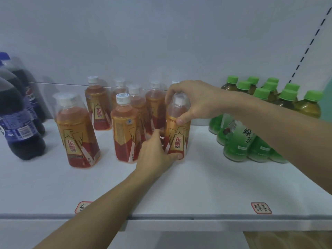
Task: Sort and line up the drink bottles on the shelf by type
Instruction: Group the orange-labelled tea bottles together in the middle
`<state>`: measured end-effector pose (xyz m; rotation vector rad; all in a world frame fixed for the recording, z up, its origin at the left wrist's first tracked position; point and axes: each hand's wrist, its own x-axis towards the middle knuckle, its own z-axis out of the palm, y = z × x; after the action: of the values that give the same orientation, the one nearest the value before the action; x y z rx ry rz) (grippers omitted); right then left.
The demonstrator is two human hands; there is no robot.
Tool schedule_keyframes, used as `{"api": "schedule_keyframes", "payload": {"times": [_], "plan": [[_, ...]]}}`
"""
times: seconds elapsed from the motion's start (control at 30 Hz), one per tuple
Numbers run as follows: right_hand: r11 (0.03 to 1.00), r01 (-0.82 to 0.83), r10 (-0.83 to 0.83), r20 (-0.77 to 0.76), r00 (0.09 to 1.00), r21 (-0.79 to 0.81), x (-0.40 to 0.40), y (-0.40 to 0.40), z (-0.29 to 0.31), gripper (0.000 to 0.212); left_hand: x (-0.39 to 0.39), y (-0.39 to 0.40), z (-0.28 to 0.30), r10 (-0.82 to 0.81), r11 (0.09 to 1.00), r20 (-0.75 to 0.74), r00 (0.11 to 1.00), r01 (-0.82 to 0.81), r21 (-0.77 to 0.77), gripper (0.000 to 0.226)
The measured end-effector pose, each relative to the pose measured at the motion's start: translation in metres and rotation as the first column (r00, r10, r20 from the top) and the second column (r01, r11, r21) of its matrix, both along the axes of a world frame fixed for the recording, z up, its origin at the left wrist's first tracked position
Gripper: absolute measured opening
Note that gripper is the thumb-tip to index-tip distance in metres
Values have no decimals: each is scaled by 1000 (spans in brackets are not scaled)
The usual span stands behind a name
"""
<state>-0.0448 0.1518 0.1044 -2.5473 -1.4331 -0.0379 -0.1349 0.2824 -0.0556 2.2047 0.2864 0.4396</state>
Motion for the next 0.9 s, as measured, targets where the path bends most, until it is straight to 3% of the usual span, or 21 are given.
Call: {"api": "schedule_keyframes", "payload": {"times": [0.1, 0.27, 0.33, 0.5, 0.6, 0.9], "plan": [[994, 1, 4, 48, 999, -105, -2, 6, 19, 39, 3, 4, -2, -31, 999, -15, 999, 32, 18, 79], [998, -1, -8, 130, 992, 68, 23, 46, 57, 23, -3, 10, -6, -86, 982, 34, 996, 90, -163, 98], [998, 0, 11, 185, 983, -56, 40, 70, 62, 28, -5, 10, -4, -56, 970, 77, 995, 72, -232, 98], [904, 67, 36, 231, 972, -423, 77, 107, 45, 65, -3, 8, 5, 30, 961, 81, 996, -6, -276, 49], [913, 20, 61, 184, 981, -409, 90, 112, 37, 64, 13, 13, 8, 33, 948, 41, 999, -18, -316, 52], [920, 94, 51, 353, 934, -381, 106, 118, 38, 64, 37, 16, 4, 59, 921, -47, 997, -72, -382, 61]]}}
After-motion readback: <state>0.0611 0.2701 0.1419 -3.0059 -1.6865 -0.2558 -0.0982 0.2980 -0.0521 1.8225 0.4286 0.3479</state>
